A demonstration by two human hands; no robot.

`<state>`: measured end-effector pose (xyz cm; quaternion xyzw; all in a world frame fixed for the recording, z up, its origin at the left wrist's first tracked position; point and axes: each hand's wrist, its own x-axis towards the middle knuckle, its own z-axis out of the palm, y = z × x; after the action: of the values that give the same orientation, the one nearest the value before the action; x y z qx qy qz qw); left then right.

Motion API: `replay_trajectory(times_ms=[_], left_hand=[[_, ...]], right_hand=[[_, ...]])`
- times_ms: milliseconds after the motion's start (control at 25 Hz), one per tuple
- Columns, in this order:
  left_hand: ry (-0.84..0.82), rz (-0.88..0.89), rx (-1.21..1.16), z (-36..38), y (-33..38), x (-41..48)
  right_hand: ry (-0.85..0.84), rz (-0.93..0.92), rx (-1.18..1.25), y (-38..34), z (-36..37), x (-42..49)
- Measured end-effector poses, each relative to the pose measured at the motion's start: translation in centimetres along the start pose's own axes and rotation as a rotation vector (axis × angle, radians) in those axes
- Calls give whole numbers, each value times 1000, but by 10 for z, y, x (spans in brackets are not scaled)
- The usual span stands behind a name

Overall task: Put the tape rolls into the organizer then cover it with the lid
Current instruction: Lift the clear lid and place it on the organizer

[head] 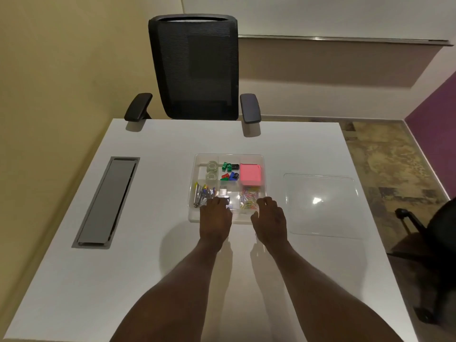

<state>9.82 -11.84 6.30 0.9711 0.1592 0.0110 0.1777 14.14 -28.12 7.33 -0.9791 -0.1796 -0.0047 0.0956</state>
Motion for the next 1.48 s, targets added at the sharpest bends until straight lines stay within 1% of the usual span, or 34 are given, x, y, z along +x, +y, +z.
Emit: replay_trajectory(times_ms=[160, 280, 400, 560, 760, 880, 1120, 1280, 1400, 1480], left_hand=[[-53, -14, 13, 21, 55, -9], [-71, 34, 48, 36, 93, -11], [-89, 42, 79, 51, 124, -7], [-131, 42, 48, 72, 167, 6], [-175, 50, 56, 96, 202, 26], [-235, 30, 43, 109, 214, 41], [-292, -55, 31, 134, 227, 72], [-391, -155, 50, 152, 225, 87], [-419, -242, 26, 160, 224, 96], [-431, -283, 7, 163, 224, 102]], right_hand=[[-66, 100, 18, 58, -15, -8], [-54, 133, -5, 108, -21, -11], [-59, 175, 15, 148, -25, -10], [-56, 200, 22, 202, -29, -4], [-43, 213, 19, 251, -24, 6], [-76, 253, 28, 274, -18, 15], [-185, 319, 13, 315, 3, 48], [-172, 345, 5, 338, 15, 66], [-194, 433, 40, 354, 21, 76], [-194, 541, 103, 361, 25, 78]])
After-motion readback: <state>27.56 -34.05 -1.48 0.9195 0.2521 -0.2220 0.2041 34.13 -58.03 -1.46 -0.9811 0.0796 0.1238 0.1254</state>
